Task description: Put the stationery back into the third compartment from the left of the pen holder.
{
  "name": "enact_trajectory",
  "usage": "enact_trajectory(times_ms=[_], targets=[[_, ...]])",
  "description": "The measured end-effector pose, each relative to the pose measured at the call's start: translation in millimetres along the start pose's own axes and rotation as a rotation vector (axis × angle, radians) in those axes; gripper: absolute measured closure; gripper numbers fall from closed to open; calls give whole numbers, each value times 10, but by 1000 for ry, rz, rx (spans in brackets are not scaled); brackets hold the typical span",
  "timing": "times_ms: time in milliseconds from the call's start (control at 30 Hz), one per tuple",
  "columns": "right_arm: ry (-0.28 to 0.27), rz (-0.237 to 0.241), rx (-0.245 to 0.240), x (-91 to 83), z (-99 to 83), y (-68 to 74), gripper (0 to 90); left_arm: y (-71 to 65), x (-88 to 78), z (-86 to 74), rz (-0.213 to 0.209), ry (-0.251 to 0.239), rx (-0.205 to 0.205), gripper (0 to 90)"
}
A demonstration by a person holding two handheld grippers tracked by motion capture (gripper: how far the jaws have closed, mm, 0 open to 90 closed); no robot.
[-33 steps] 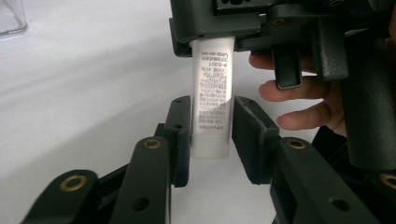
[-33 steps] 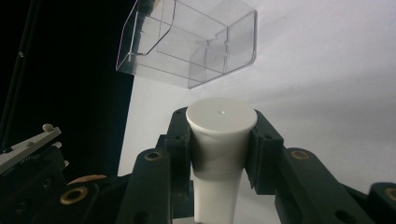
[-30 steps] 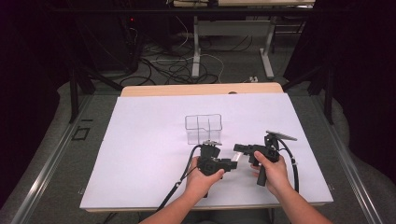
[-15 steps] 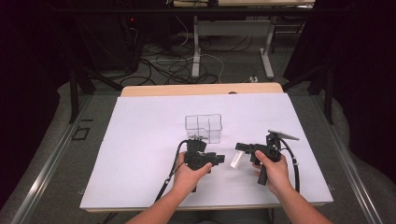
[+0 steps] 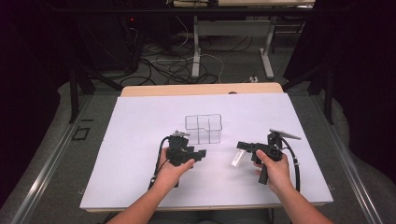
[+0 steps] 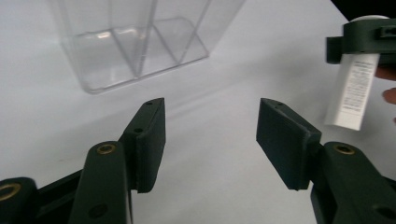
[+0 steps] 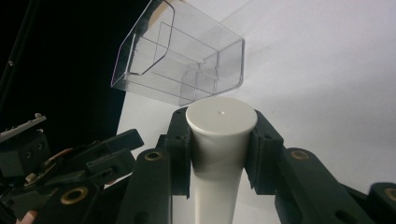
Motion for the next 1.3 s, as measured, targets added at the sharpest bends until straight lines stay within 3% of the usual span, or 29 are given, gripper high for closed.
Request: enact_trajectory(times_ms=[67, 133, 200, 300, 433, 467, 533, 600, 667, 767, 833, 1000, 1300], targets=[[-11, 1, -18, -5, 23, 26, 662, 78, -41, 13, 20, -7, 11, 392], [21, -12, -43, -35, 20, 18, 662, 152, -81, 24, 34, -13, 22, 379], [-36, -11, -70, -1, 56, 57, 662, 225, -117, 30, 45, -15, 36, 331], [-47, -7, -99, -5, 68, 64, 662, 355, -190, 41, 73, -23, 60, 318], [-59, 0, -131, -7, 99, 111, 662, 530, -305, 60, 90, -57, 56, 306], [-69, 2, -170, -5, 118, 144, 662, 571, -335, 60, 93, -59, 50, 304], [-74, -2, -185, -2, 123, 168, 662, 653, -383, 54, 110, -73, 45, 284], [-86, -13, -272, 16, 142, 227, 662, 729, -425, 36, 130, -73, 53, 272], [-91, -16, -293, 26, 146, 251, 662, 793, -457, 16, 145, -75, 49, 271], [-107, -22, -370, 95, 185, 352, 661, 866, -479, 12, 159, -86, 50, 190], [-122, -26, -383, 122, 202, 386, 661, 898, -490, 17, 172, -96, 51, 171], [-146, -20, -471, 228, 286, 557, 661, 959, -496, 24, 182, -115, 53, 109], [-217, -22, -554, 408, 489, 842, 661, 1064, -497, 23, 223, -126, 56, 28]])
Point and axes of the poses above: each handheld gripper's, and its own axes: x roughly forward along the jaws, z roughly out of its top, y roughly to its left, the point moved 7 cm from there along x, roughly forward along the jaws, and after that the axes turned 12 degrees about -y, right-handed, at the moved point
